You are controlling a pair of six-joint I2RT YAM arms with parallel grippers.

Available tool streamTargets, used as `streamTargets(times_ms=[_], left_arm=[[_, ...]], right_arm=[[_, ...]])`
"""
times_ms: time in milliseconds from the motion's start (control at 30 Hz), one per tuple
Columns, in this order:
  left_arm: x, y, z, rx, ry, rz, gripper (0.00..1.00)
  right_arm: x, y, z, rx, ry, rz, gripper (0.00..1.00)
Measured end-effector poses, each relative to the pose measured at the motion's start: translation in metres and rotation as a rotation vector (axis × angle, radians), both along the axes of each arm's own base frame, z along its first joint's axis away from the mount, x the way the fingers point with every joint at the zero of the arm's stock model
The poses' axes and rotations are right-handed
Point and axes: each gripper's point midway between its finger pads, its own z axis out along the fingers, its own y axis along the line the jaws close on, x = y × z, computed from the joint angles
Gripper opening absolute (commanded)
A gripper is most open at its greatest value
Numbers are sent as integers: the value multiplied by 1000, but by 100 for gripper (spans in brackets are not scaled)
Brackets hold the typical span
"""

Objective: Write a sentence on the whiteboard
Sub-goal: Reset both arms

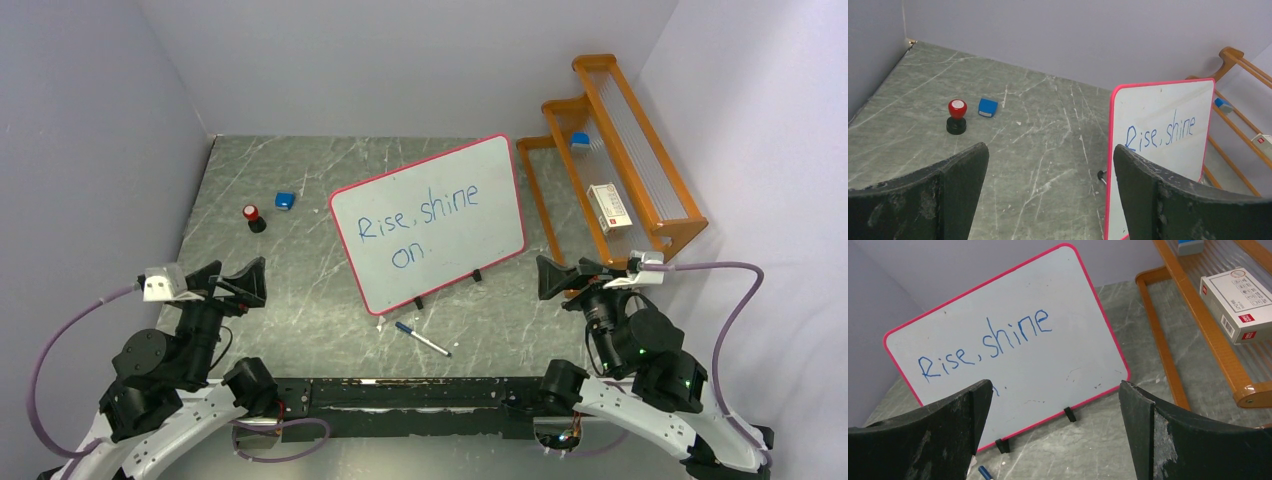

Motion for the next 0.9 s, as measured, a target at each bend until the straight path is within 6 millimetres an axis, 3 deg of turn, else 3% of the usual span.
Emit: streamTargets(times_ms=[900], left_arm=[[3, 2, -8, 48, 12, 24, 97]], right_arm=[[-1, -3, -2, 23, -21, -1, 100]])
